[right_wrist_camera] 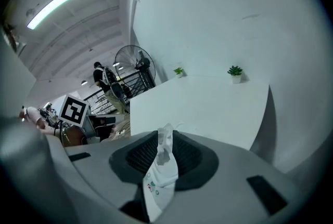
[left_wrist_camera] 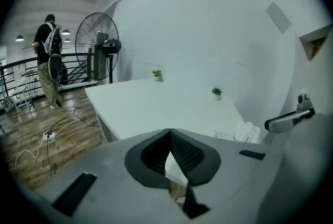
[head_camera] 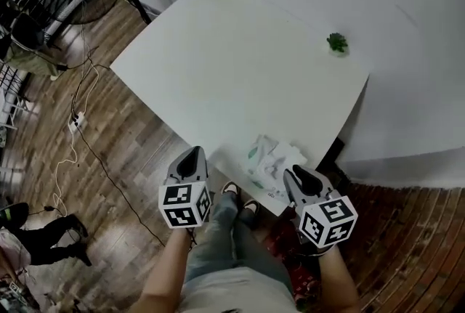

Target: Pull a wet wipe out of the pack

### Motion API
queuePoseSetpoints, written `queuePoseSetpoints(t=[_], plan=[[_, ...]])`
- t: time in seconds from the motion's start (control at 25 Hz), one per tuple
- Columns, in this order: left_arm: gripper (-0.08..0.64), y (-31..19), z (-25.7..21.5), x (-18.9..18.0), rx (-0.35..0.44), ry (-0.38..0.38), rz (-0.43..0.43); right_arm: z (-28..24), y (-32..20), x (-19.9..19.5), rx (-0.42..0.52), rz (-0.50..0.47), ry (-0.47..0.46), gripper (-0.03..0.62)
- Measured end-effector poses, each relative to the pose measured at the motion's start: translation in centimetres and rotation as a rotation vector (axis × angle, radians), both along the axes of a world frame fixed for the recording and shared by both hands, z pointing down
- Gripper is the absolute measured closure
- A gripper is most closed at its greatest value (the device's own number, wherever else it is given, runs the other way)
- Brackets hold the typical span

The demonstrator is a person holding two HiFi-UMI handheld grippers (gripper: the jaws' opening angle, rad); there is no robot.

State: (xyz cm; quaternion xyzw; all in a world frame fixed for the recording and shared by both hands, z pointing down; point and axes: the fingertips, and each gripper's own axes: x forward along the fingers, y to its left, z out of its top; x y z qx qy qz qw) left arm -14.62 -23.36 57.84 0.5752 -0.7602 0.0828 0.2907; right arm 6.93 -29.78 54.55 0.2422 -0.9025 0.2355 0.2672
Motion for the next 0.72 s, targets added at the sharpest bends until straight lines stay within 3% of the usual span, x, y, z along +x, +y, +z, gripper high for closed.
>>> queuePoseSetpoints(t=[0.72], plan=[[0.558, 2.2, 2.7, -1.6, -0.028, 0.051, -0.080, 4.4, 1.6, -2.5, -0.093, -0.354, 0.196, 0.505]])
